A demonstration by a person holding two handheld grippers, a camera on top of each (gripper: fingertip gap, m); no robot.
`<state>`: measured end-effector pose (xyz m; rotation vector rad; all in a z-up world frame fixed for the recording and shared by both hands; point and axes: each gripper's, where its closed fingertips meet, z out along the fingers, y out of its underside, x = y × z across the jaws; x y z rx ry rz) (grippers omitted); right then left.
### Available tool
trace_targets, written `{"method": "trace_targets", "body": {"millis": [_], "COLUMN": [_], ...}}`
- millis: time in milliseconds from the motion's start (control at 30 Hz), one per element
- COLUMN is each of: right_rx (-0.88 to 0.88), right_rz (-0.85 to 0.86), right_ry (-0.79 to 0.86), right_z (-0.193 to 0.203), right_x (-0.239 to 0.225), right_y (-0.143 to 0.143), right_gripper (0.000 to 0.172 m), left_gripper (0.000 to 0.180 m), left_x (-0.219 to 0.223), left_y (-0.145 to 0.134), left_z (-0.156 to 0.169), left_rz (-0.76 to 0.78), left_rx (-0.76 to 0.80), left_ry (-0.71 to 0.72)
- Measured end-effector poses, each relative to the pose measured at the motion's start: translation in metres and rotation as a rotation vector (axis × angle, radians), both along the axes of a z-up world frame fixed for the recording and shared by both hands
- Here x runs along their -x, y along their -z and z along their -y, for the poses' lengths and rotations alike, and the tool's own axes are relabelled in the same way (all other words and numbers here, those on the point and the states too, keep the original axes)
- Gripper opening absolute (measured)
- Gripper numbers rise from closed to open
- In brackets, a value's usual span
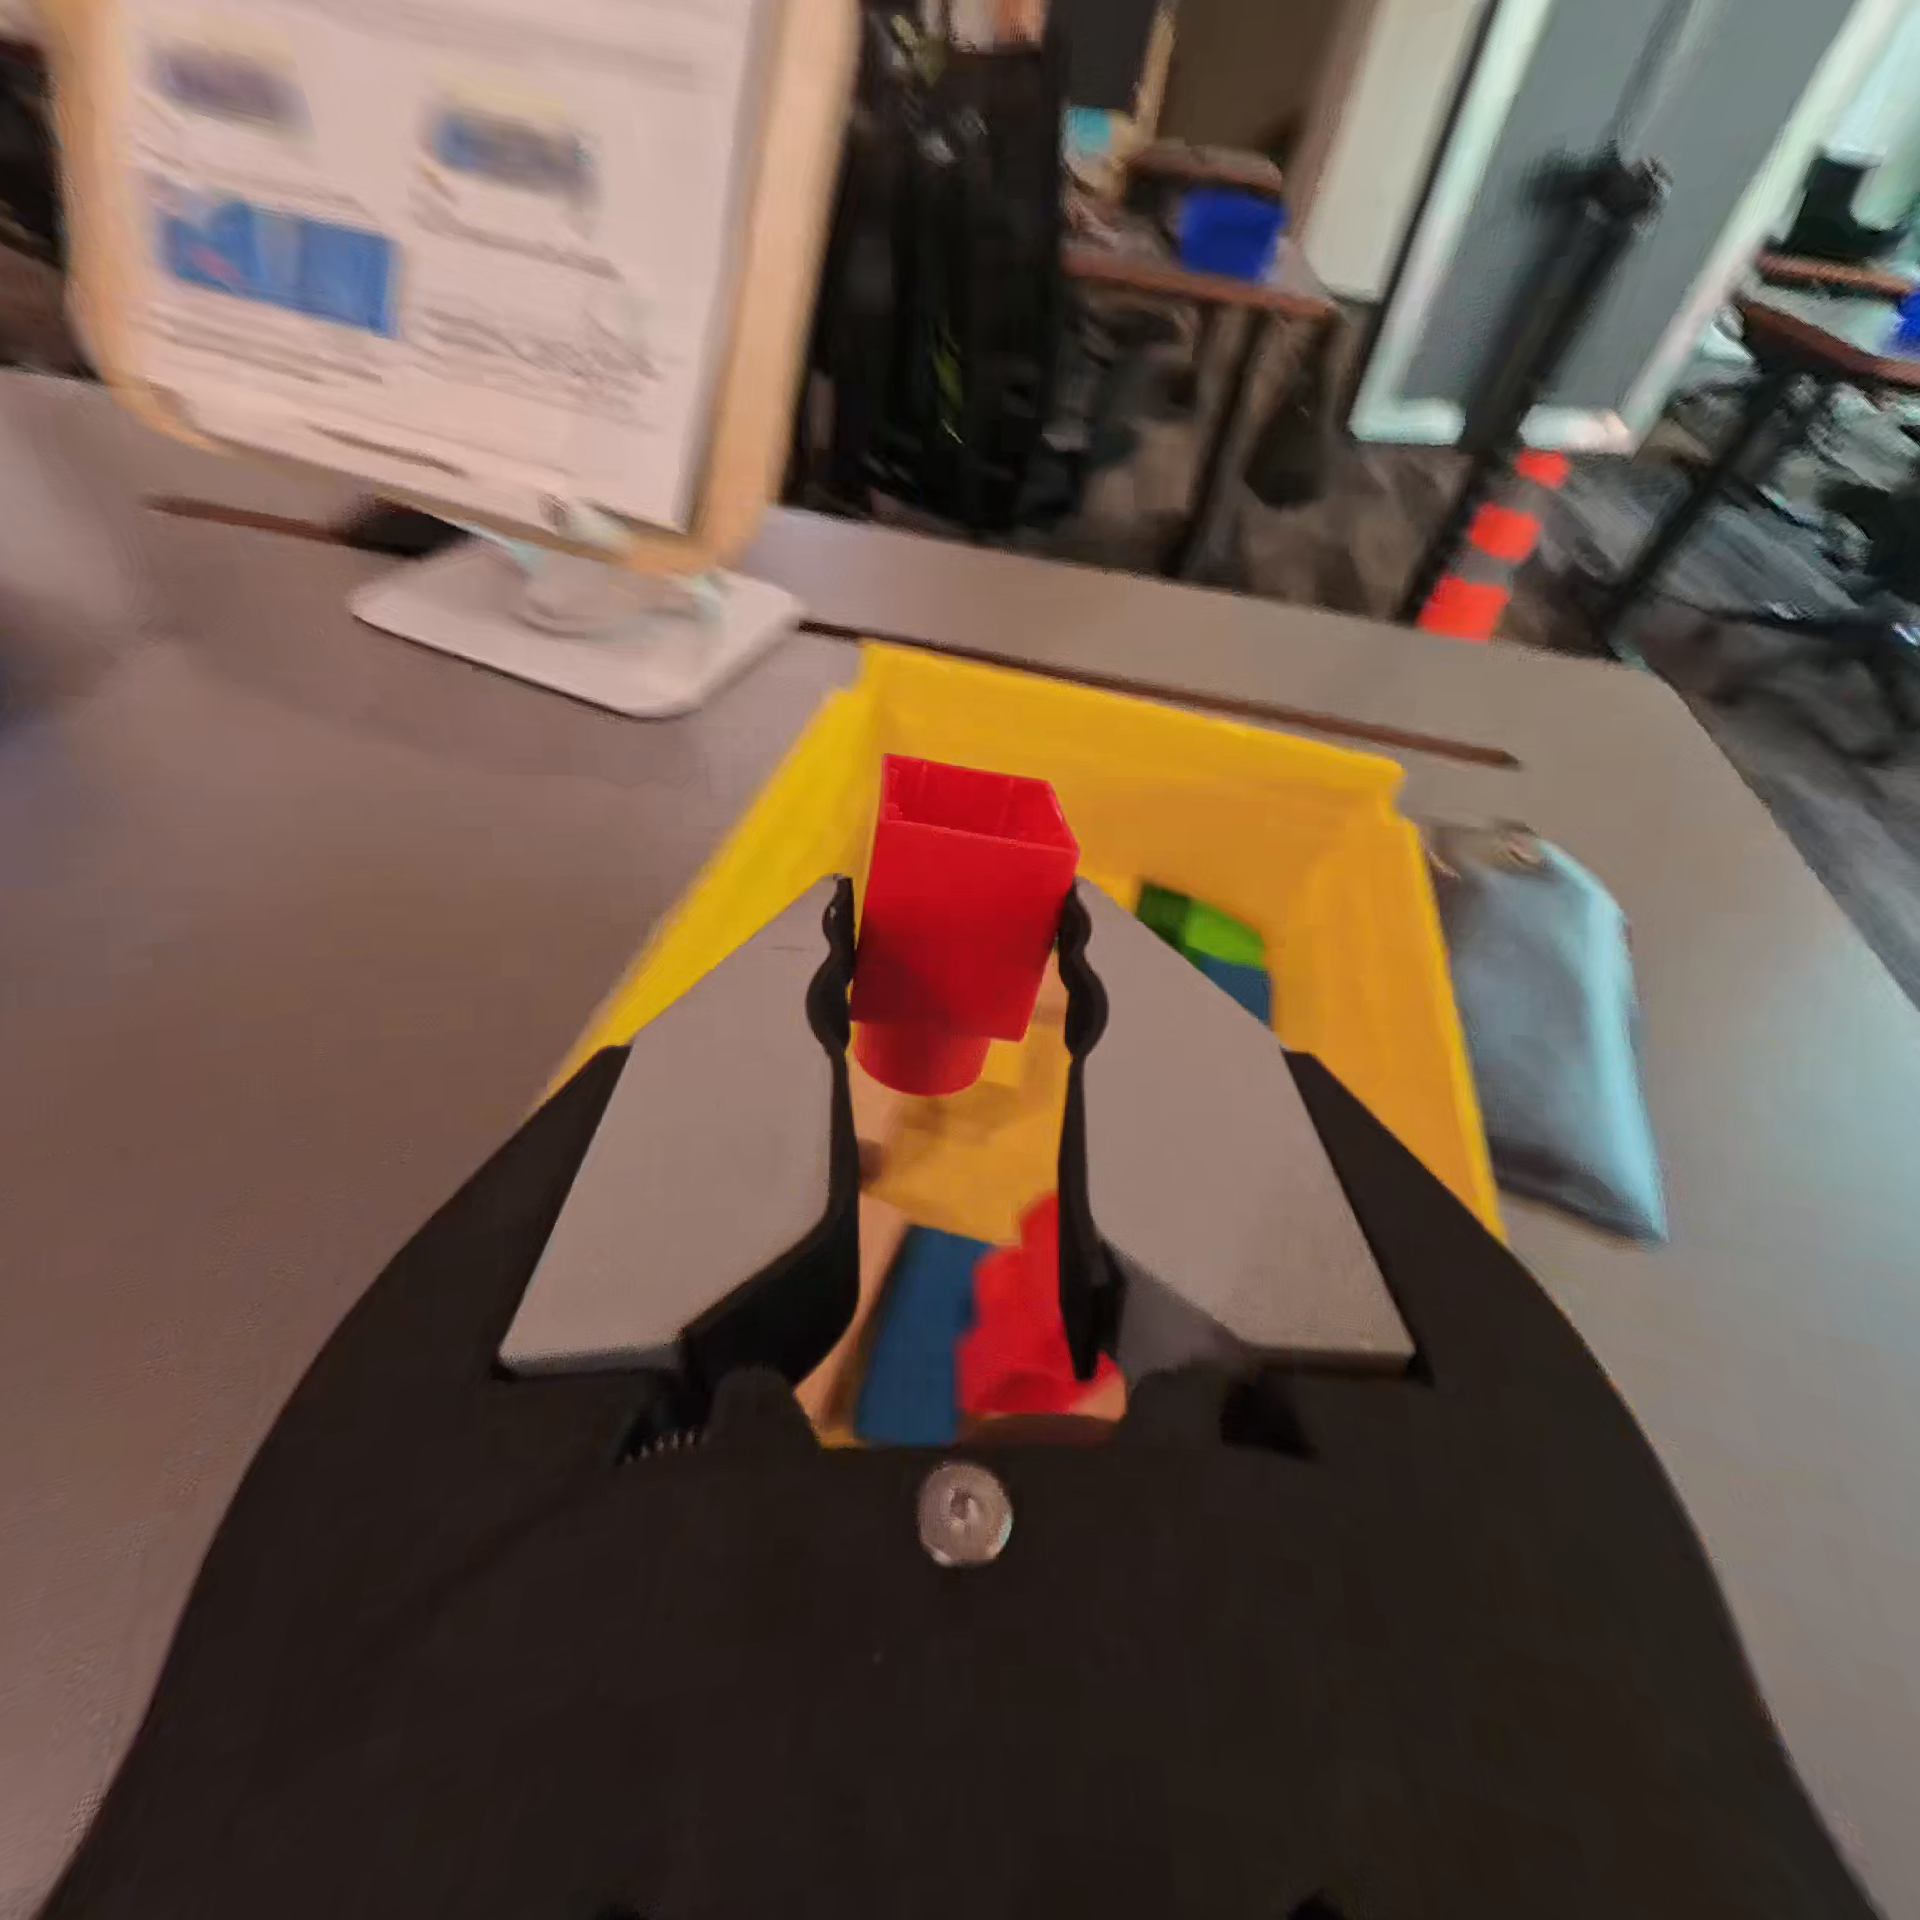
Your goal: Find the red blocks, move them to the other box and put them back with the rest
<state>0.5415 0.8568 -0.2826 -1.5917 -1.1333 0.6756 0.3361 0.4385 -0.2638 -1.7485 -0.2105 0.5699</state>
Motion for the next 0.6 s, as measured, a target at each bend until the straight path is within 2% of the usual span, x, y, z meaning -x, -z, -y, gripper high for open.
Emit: {"method": "trace_targets", "body": {"millis": [100, 200, 267, 433, 600], "right_rx": [0.075, 0.067, 0.04, -0.012, -0.015], "right_rz": [0.227, 0.323, 0.307, 0.189, 0.069], "right_ry": [0.095, 0.132, 0.119, 0.05, -0.018], "right_z": [-0.036, -0.047, -0.042, -0.019, 0.005], "right_x": [-0.015, -0.018, -0.015, -0.012, -0.013], "right_y": [0.058, 0.081, 0.072, 0.032, -0.002], "right_gripper": [0.036, 0.043, 0.048, 0.048, 0.047], "left_gripper": [0.04, 0.053, 0.06, 0.063, 0.063], "left_x": [0.035, 0.062, 0.081, 0.118, 0.144], "left_y": [0.004, 0.018, 0.028, 0.049, 0.076], "left_z": [0.029, 0.053, 0.071, 0.109, 0.108], "left_rz": [0.073, 0.102, 0.104, 0.147, 0.27], "left_rx": [-0.003, 0.055, 0.106, 0.174, 0.25], "left_ry": [-0.098, -0.192, -0.276, -0.415, -0.38]}}
